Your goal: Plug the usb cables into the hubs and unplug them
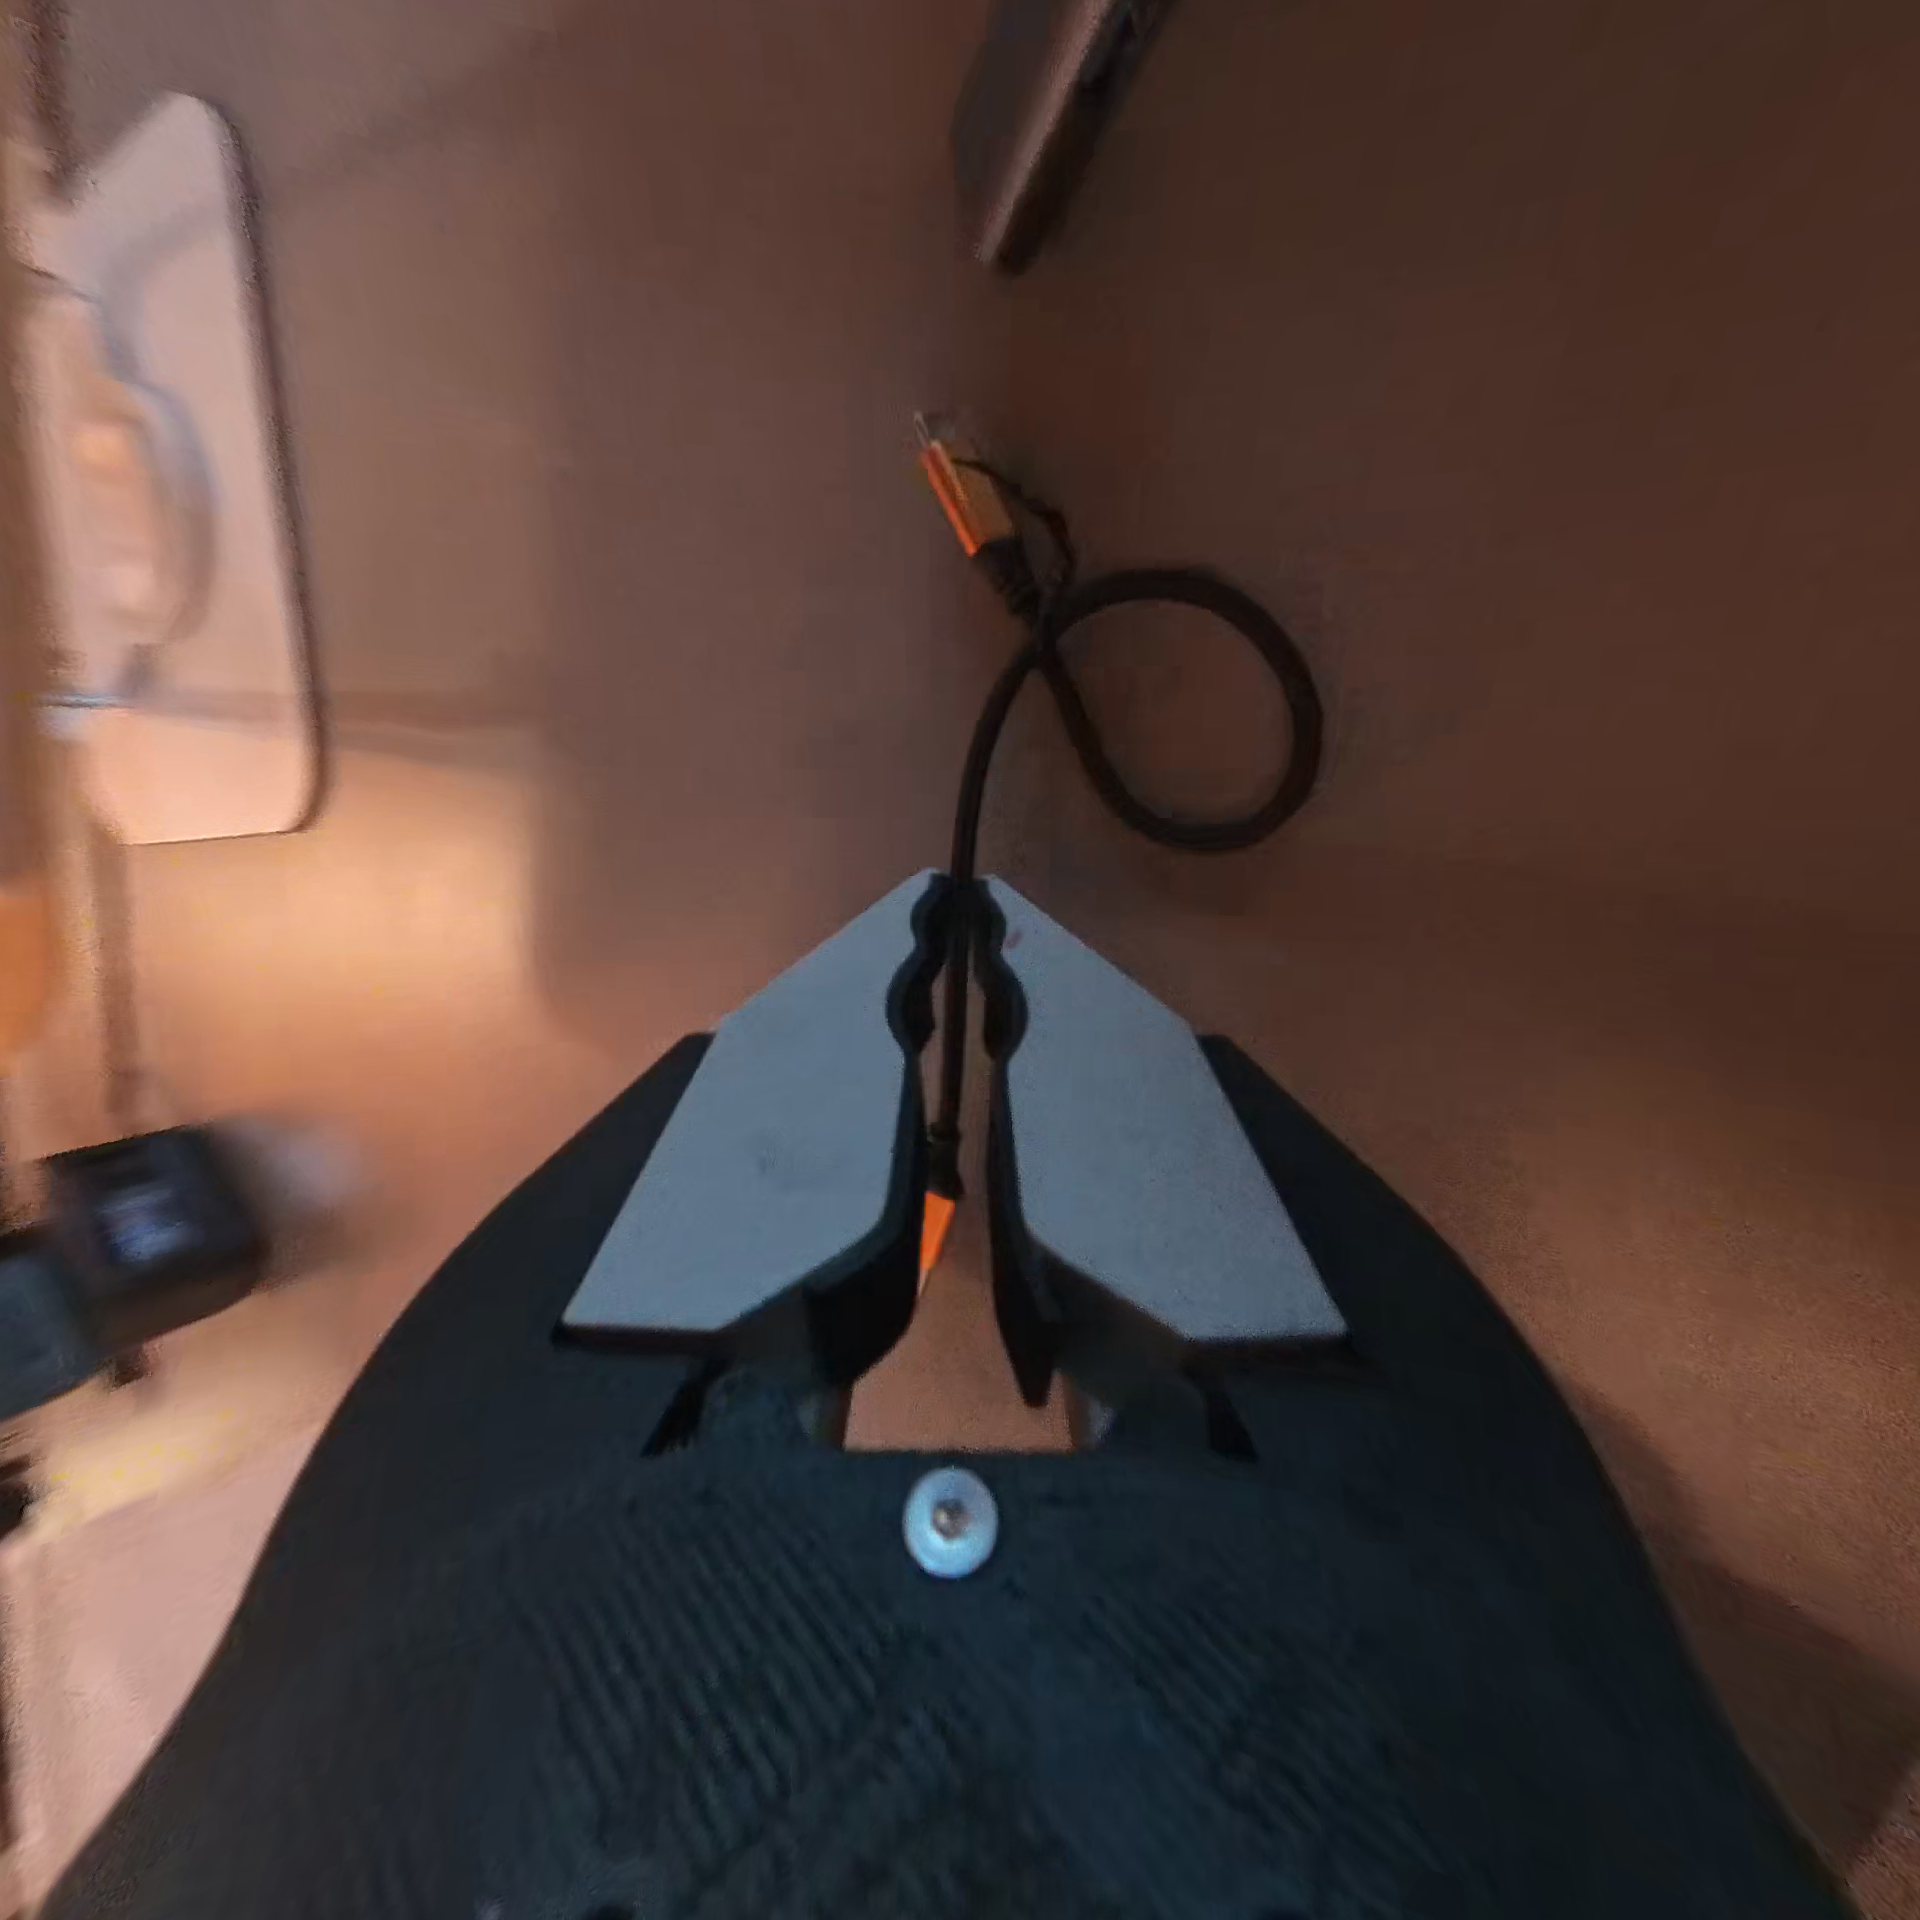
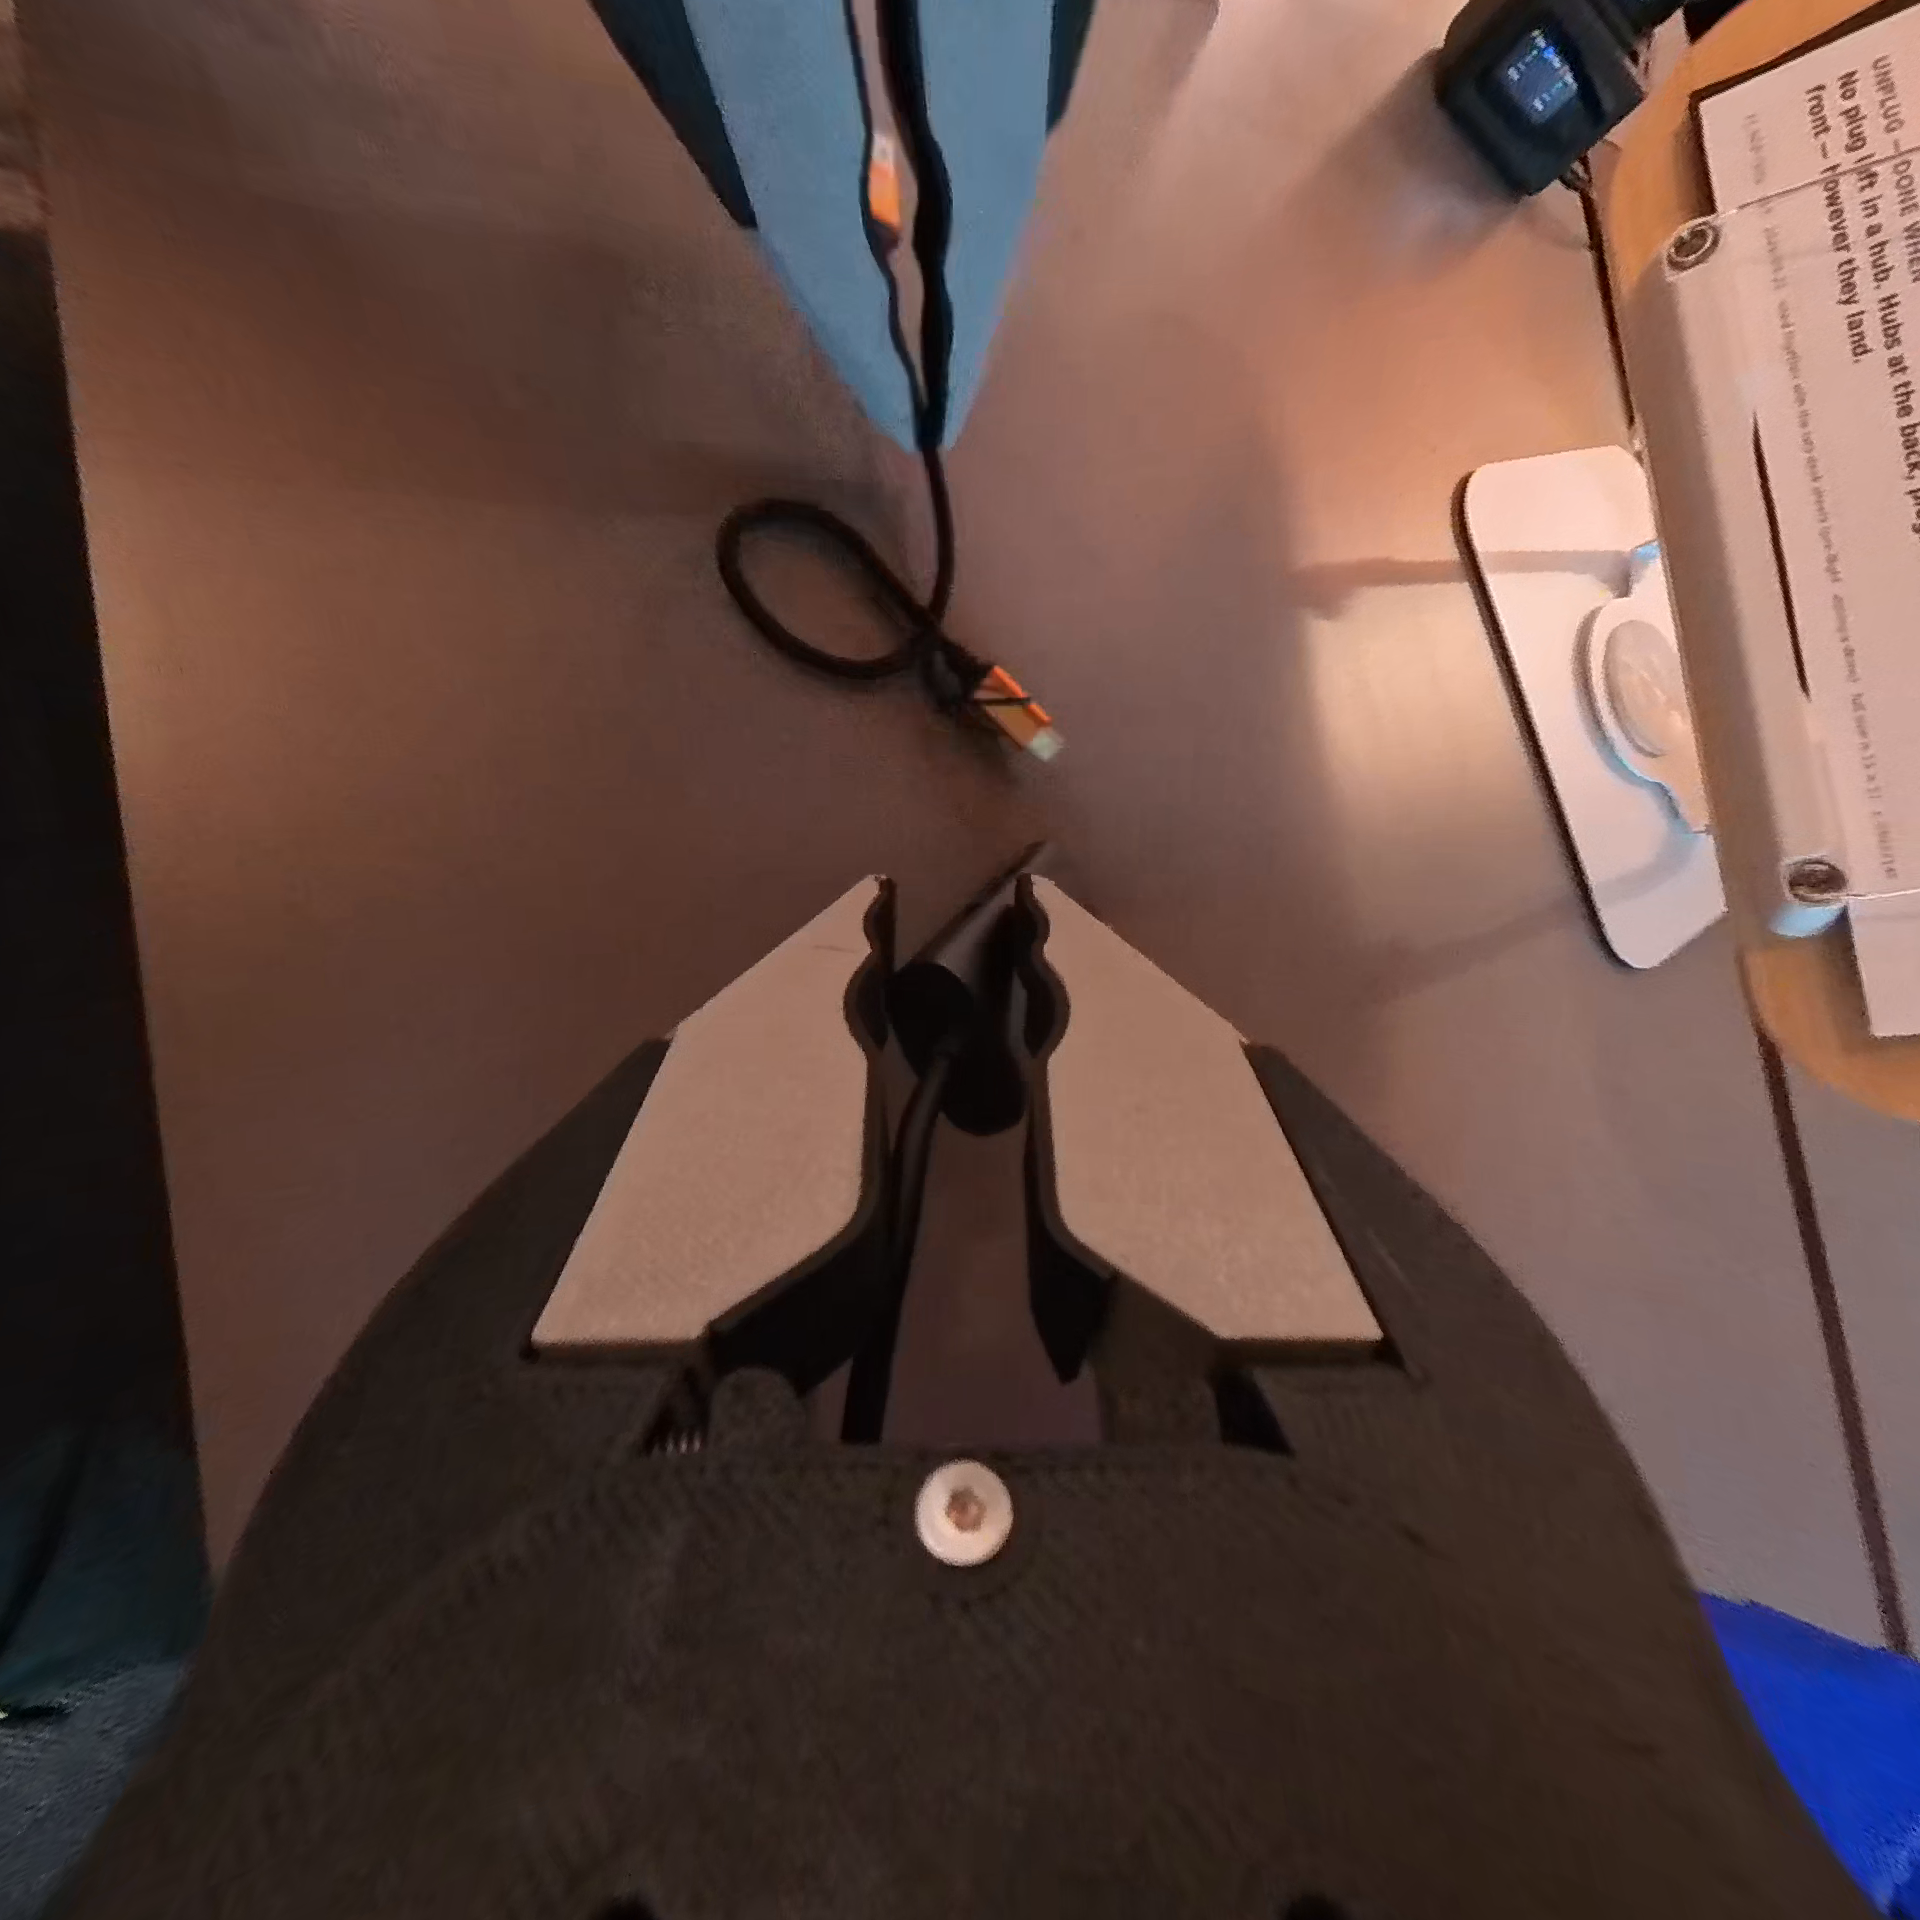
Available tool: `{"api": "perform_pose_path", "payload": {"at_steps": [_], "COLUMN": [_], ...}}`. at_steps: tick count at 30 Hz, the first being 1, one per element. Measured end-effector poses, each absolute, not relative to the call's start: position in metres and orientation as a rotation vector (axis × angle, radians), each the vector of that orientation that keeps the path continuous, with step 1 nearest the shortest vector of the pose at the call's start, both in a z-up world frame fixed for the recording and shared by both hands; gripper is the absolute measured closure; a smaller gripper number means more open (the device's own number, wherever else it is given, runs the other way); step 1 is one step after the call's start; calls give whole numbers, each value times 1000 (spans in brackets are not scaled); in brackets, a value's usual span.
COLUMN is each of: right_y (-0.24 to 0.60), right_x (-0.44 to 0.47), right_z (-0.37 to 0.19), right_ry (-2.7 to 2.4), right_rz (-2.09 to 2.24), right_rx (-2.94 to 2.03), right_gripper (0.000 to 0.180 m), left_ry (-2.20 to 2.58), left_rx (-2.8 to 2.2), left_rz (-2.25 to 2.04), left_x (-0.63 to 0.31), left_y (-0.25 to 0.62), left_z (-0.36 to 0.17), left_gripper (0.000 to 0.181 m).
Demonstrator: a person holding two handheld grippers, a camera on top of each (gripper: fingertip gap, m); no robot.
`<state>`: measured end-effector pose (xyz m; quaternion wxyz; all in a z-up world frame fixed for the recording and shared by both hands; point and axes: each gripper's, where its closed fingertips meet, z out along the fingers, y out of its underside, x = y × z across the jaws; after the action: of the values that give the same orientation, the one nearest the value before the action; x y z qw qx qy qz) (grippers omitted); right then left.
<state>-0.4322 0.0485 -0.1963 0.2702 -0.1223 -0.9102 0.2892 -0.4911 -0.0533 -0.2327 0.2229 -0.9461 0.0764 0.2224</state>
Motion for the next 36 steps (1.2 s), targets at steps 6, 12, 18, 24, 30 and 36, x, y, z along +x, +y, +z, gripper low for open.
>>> {"api": "perform_pose_path", "payload": {"at_steps": [6, 12, 18, 24, 30, 36], "right_y": [30, 19, 35, 0, -41, -57], "right_x": [-422, -407, -394, -378, -375, -366], "right_z": [-200, -187, -142, -111, -126, -150], "right_ry": [-2552, -2594, -2477, -2461, -2581, -2702], "right_rz": [953, 1168, 1268, 1446, 1455, 1347], "right_rx": [-352, -338, -305, -360, -591, -598], "right_gripper": [146, 137, 134, 136, 132, 176], "left_ry": [403, 918, 1015, 1167, 1286, 1279], "left_rx": [-1805, -1500, -1461, -1484, -1396, -1421], "left_rz": [1480, 1943, 1955, 1845, 1822, 1811], "left_x": [-475, -423, -403, -372, -334, -338], "left_y": [-50, -36, -25, 1, 18, 16], "left_z": [-104, -130, -150, -165, -167, -172], "left_gripper": [180, 180, 180, 180, 180, 180]}}
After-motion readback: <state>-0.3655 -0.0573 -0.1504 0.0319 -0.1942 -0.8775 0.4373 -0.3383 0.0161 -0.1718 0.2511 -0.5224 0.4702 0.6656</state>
